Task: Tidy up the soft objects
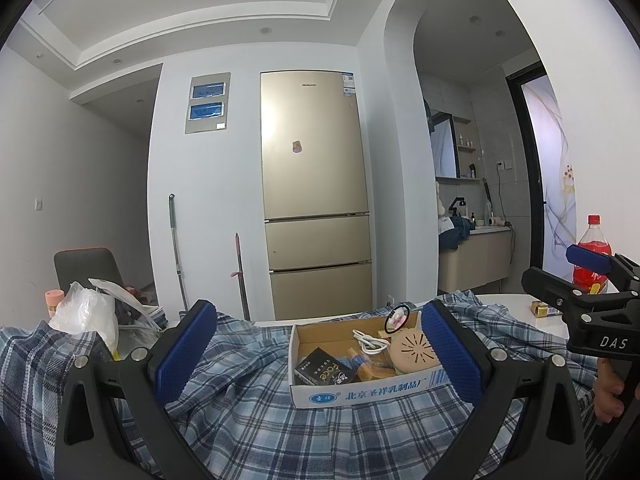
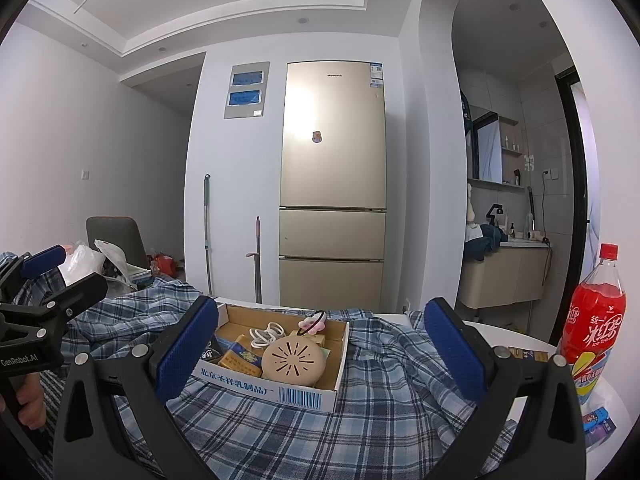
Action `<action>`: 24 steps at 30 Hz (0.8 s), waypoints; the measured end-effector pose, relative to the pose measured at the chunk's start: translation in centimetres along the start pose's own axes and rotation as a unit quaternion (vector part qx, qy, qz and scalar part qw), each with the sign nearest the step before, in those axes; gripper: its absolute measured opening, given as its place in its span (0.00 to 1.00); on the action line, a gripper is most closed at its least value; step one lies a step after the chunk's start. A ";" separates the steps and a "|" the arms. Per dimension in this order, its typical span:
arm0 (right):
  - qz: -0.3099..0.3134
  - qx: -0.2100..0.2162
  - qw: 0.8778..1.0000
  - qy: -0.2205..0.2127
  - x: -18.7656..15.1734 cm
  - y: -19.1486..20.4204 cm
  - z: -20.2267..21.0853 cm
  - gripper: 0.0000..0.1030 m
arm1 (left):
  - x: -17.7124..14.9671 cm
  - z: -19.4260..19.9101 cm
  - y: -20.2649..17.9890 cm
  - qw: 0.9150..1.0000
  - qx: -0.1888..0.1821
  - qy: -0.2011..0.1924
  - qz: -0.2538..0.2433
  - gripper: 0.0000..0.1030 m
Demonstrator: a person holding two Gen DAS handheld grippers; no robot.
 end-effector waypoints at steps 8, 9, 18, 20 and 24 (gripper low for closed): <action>0.001 0.000 1.000 0.000 0.0 0.0 0.0 1.00 | -0.1 0.0 0.1 1.000 0.001 -0.004 0.001 1.00; 0.000 0.001 1.000 0.000 -0.1 0.0 -0.1 1.00 | -0.2 -0.1 0.1 1.000 0.001 -0.004 0.001 1.00; 0.001 0.001 1.000 0.000 -0.1 0.0 -0.1 1.00 | -0.3 -0.2 0.1 1.000 0.001 -0.002 0.000 1.00; 0.001 0.001 1.000 0.000 -0.1 0.0 -0.1 1.00 | -0.3 -0.2 0.1 1.000 0.001 -0.001 0.000 1.00; 0.001 0.001 1.000 0.000 -0.1 0.0 -0.1 1.00 | -0.3 -0.1 0.1 1.000 0.004 -0.004 0.001 1.00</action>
Point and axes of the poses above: each gripper's, at about its wrist camera, not at the fingertips, and z roughly against the way its jaws point, y to its left, x to its top, the point moved 2 cm from there along -z, roughly the way its jaws point, and after that the axes turned 2 degrees about y, right-handed, at the moved point
